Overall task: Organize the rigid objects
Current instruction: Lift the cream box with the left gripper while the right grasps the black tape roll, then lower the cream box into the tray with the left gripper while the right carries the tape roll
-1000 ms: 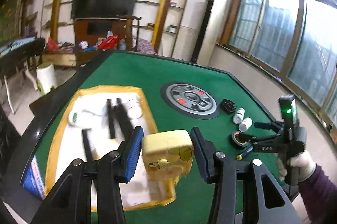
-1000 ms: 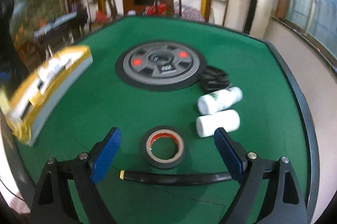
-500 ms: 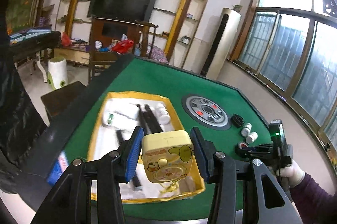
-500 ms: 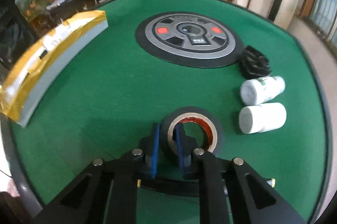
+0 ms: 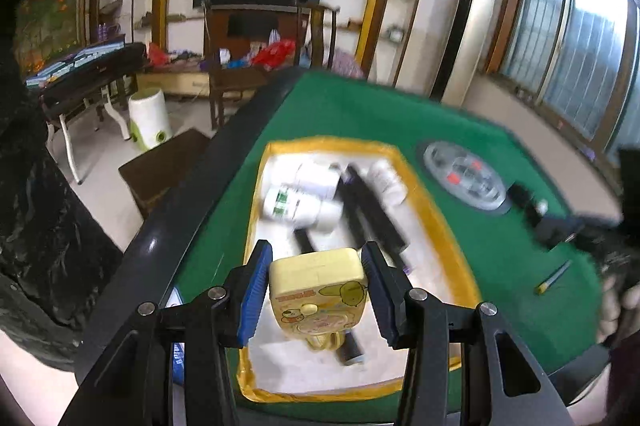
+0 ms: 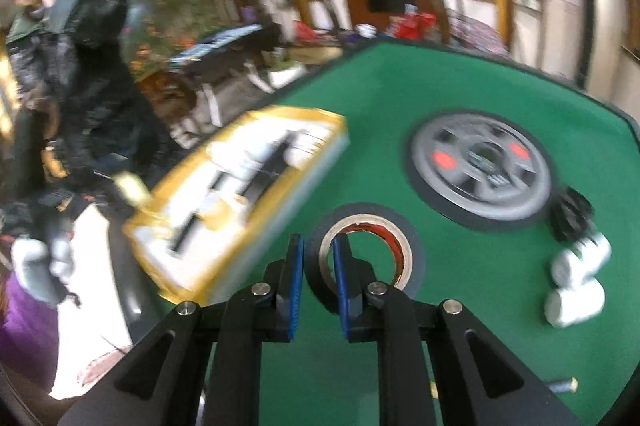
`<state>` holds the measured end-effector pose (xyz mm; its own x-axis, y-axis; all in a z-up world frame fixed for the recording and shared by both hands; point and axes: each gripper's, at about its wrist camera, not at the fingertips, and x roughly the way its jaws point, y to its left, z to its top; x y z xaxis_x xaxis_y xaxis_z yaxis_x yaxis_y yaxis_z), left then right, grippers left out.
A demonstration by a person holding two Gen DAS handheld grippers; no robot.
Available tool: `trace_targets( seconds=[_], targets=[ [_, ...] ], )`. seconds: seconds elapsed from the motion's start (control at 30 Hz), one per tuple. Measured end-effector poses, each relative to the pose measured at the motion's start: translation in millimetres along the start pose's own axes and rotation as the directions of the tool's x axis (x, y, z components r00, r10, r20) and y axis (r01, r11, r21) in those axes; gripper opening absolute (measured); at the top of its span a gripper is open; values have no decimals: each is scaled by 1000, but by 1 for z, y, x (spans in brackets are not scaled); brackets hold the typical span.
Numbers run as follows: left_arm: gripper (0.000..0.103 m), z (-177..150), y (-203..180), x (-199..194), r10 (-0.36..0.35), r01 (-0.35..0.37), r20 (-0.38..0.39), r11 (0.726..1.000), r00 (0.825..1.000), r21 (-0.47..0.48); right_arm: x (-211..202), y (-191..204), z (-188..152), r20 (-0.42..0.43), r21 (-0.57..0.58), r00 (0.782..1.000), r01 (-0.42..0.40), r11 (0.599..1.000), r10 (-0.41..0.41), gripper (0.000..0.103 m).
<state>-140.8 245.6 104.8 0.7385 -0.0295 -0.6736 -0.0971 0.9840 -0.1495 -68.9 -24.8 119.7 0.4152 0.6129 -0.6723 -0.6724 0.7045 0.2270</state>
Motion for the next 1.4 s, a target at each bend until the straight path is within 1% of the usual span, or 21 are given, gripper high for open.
trace_targets(
  seconds=[0.1,0.17,0.27,0.37,0.47,0.53,0.57,0.6,0.63,0.67,0.77,0.87,0.97,1.03,1.23,1.3,1.4],
  targets=[
    [49,0,0,28,26,-24,-67,999,997,27,15,21,11,-8,-24,997,-74,997,74,15],
    [49,2,0,44,49,-45,-93,998,994,43,25,37,16,-15,-46,995,-97,994,96,15],
    [49,9,2,62,83,-77,-117,996,990,53,43,50,21,-36,-56,993,-115,992,113,15],
    [49,11,1,75,113,-106,-117,992,987,69,58,58,21,-65,-55,990,-132,990,129,15],
    [50,13,2,80,123,-119,-115,992,986,40,69,67,21,-92,-60,986,-142,988,136,15],
    [51,14,5,73,95,-95,-106,995,990,7,72,68,22,-106,-61,984,-147,987,140,15],
    [58,15,7,66,65,-67,-93,998,994,-16,73,70,21,-113,-59,984,-148,987,141,15],
    [62,16,9,57,43,-46,-74,998,996,-35,75,72,21,-119,-59,983,-149,987,141,15],
    [68,15,9,51,34,-37,-58,998,998,-43,77,75,21,-126,-61,982,-149,987,140,15],
    [71,15,10,37,18,-20,-21,998,1000,-54,79,79,21,-133,-66,981,-148,987,139,15],
    [73,14,13,12,3,1,43,997,999,-76,81,91,19,-155,-92,978,-154,984,139,15],
    [78,9,22,-10,16,-5,99,994,995,-111,90,104,16,-192,-125,972,-160,979,135,15],
    [79,3,32,-21,39,-22,122,990,992,-140,100,113,11,-227,-143,967,-150,978,115,15],
    [79,-1,39,-25,44,-23,123,987,991,-162,108,117,6,-256,-163,964,-119,979,74,15],
    [79,-11,53,-24,53,-26,118,975,992,-219,122,122,-6,-302,-194,953,-87,977,25,15],
    [79,-13,55,-26,58,-30,118,974,991,-225,125,123,-9,-312,-199,950,-76,977,10,15],
    [79,-14,53,-28,85,-57,125,975,989,-214,132,122,-10,-325,-194,946,-70,979,4,15]
  ],
)
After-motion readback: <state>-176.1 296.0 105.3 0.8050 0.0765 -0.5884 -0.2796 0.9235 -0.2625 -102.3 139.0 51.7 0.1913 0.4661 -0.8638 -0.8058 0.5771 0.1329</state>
